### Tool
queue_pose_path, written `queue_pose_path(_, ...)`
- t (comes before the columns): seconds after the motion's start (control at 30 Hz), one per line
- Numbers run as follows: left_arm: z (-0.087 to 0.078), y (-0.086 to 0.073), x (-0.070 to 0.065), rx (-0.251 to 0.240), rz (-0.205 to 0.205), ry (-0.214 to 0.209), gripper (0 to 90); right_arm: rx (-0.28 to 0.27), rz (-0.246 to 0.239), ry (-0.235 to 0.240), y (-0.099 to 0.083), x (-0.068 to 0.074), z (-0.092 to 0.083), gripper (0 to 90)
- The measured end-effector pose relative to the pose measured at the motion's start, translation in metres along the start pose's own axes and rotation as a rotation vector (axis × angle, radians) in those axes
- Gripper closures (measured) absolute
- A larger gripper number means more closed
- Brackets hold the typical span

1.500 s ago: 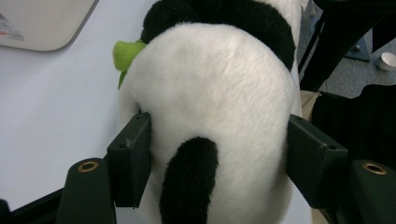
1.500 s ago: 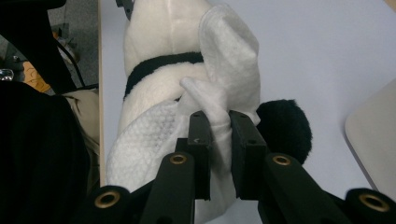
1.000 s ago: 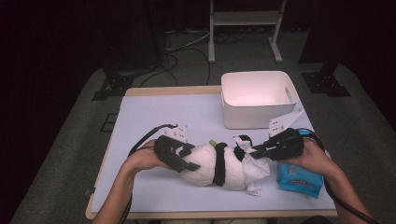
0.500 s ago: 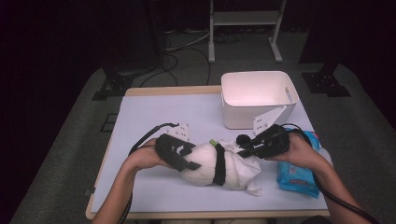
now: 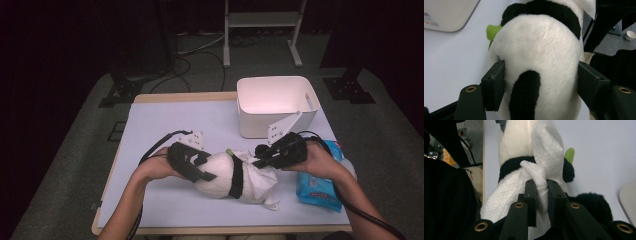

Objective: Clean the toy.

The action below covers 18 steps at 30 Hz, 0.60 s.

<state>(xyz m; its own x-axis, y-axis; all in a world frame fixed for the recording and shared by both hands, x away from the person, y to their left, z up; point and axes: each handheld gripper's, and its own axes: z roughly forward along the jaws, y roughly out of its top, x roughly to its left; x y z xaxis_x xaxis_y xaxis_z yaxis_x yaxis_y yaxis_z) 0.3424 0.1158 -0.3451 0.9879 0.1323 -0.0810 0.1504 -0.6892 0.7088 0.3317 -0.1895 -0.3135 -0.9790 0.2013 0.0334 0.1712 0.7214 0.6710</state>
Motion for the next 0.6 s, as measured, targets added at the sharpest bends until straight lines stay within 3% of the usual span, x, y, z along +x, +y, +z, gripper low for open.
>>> queue_pose_path(0.4, -0.001, 0.002, 0.001, -0.008, 0.003, -0.006, 30.7, -0.025, 0.074, -0.036, -0.032, -0.003, -0.019, 78.7)
queue_pose_path(0.6, -0.001, 0.006, 0.0, -0.007, 0.002, 0.002, 30.8, -0.027, 0.054, -0.058, -0.03, 0.0, -0.019, 78.8)
